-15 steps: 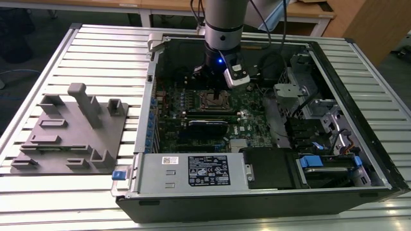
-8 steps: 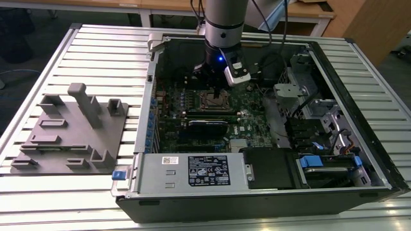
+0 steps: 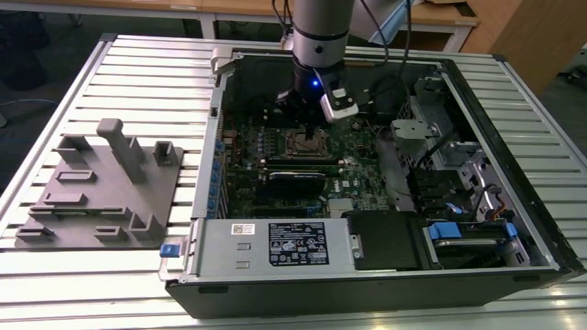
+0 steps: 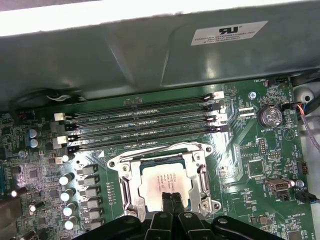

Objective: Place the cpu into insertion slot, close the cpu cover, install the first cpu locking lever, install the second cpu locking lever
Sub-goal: 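Install the second cpu locking lever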

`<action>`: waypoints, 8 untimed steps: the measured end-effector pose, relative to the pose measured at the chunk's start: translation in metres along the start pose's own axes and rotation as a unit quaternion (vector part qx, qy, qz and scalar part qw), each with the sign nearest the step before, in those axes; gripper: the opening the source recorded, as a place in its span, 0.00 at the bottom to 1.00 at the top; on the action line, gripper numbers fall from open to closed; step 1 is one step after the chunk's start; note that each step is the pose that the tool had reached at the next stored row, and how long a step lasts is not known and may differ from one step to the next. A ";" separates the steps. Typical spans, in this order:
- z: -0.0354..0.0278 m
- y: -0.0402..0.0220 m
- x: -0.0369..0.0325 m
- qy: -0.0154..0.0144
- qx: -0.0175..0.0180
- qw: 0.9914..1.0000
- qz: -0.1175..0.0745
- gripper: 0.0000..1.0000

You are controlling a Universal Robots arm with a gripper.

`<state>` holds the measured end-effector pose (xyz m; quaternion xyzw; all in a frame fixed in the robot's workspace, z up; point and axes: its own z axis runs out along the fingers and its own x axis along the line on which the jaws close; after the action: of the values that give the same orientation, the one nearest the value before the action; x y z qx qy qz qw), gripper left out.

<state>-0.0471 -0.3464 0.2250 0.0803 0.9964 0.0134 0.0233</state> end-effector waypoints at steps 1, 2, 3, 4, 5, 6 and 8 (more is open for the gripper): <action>-0.0004 0.0000 0.0000 0.000 0.000 1.000 0.000 0.11; -0.0009 0.0000 0.0000 0.000 0.000 1.000 0.000 0.11; -0.0013 0.0001 -0.0001 0.000 0.000 1.000 0.000 0.11; -0.0019 0.0001 -0.0001 0.000 0.000 1.000 0.000 0.11; -0.0023 0.0001 -0.0001 0.000 0.000 1.000 0.000 0.11; -0.0028 0.0001 -0.0001 0.000 0.000 1.000 0.000 0.11; -0.0042 0.0002 -0.0002 0.000 0.000 1.000 0.000 0.11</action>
<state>-0.0471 -0.3464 0.2292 0.0803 0.9964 0.0134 0.0233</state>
